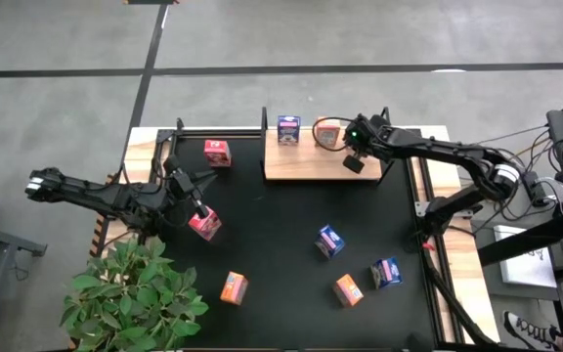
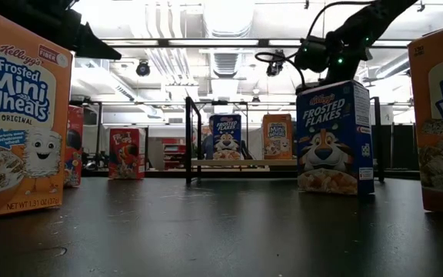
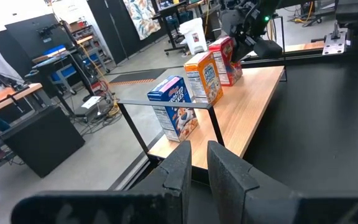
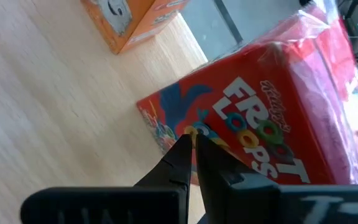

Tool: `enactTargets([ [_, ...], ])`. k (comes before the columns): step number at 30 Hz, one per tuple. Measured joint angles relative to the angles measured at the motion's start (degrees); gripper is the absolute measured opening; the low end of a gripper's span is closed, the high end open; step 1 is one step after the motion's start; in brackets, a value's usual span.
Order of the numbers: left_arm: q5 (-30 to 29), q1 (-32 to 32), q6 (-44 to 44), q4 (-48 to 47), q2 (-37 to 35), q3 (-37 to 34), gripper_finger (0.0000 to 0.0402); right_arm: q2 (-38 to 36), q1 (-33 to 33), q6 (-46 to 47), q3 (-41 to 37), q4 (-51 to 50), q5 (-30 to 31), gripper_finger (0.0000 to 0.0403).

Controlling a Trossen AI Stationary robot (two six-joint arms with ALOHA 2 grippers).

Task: Stack cereal on shelf
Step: Put the bottom right red cereal box on the shelf

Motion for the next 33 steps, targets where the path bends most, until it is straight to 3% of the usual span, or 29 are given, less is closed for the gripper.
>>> enactTargets([
  [33,0.01,0.0,0.01,0.0,0.0,0.0,0.0036,0.18,-0.95,-4.98,1.17,-1.7,3.08,0.0013],
])
